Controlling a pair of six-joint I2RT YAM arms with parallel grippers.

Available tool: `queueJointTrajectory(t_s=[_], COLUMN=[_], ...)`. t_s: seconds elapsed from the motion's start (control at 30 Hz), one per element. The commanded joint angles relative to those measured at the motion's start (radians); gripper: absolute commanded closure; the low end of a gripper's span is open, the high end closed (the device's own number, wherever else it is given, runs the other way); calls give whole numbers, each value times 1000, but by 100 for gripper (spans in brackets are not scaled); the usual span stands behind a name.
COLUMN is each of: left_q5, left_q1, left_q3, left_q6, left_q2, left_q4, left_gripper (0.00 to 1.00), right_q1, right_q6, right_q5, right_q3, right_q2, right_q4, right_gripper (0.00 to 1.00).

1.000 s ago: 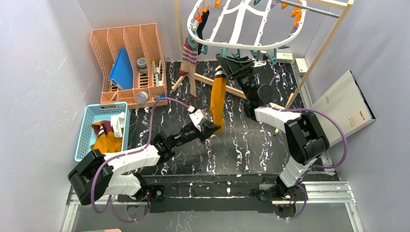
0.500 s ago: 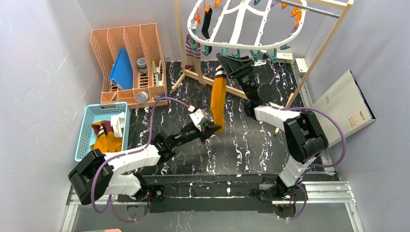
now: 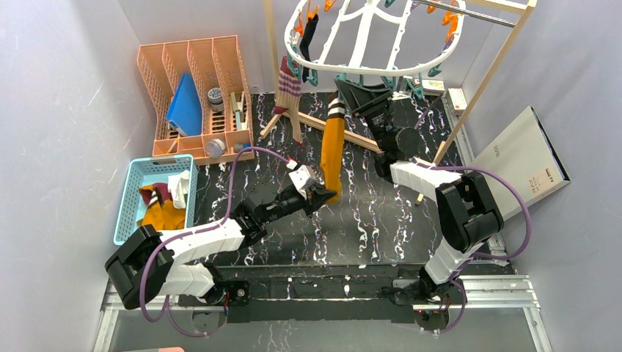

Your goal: Remove the socks clipped to the hanger

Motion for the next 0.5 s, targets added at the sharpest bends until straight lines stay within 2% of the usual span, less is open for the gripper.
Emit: queueJointTrajectory(t_s=[0.0,0.33,0.47], left_q5=[26,24,15], left_q1=[-12,-13,-13], left_q3=[21,18,17], left_q6=[-10,-14,-25], left_q2=[5,6,3], left_q4=[-17,-16,-7], left_gripper=[100,100,100], right_q1=[-5,-7,-8], right_q6=[-2,5,22], right_q5=[8,7,1], right_q3=[27,28,31], right_q2=[-21,-17,-8], right_q4=[301,301,303], right_gripper=[41,55,65])
